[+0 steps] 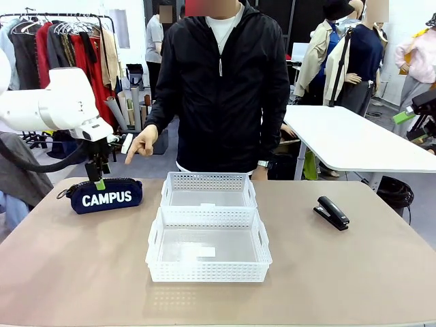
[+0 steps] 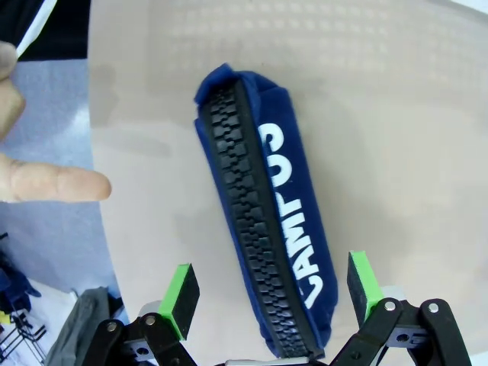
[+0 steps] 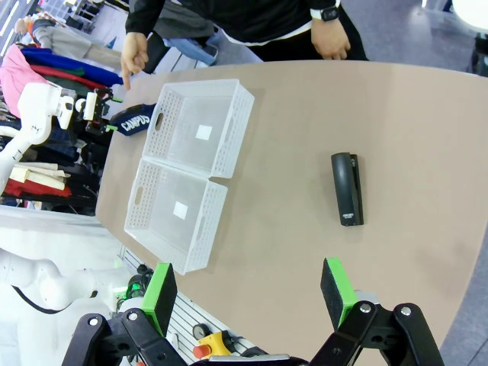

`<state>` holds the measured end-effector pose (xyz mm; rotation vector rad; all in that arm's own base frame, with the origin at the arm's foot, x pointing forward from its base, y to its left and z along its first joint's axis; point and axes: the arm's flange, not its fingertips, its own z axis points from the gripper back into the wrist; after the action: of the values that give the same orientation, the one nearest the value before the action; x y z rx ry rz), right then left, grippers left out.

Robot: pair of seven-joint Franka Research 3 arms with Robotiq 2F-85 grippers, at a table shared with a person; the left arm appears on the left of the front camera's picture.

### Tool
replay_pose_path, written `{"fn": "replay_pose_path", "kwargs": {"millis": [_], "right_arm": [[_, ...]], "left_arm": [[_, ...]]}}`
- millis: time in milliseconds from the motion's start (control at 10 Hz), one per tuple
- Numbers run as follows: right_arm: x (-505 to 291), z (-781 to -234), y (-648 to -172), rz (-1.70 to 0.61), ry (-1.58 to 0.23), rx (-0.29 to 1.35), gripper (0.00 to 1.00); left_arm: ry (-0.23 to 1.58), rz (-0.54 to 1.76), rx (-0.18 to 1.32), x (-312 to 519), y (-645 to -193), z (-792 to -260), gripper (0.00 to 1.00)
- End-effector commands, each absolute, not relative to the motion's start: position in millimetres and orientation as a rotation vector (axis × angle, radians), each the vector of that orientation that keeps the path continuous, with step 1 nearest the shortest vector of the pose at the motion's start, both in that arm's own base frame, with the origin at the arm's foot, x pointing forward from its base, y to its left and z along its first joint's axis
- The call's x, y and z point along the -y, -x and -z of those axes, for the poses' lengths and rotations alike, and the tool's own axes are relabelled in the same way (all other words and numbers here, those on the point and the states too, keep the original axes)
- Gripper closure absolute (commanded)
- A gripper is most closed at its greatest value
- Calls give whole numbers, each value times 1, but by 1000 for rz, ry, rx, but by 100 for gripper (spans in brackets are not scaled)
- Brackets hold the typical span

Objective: Distribute items into two baskets.
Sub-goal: Pick up the Pencil pouch that the person points to.

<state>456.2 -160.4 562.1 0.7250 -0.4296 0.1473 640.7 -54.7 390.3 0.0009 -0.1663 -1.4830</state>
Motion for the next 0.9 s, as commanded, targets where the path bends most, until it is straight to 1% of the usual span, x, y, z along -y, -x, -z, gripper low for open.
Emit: {"fn": "replay_pose_path", "kwargs": {"millis": [0,100,800], "right_arm": [[160,-564,-457,-147,-719,442,0],[160,-564,-457,-147,-719,442,0],[160,-564,-457,-147,-719,442,0]], "left_arm": [[-61,1444,209,53,-647,-382,0],[-86,1439,225,52,-650,-377,0],[27,1450,146,47,-652,-342,0]]}}
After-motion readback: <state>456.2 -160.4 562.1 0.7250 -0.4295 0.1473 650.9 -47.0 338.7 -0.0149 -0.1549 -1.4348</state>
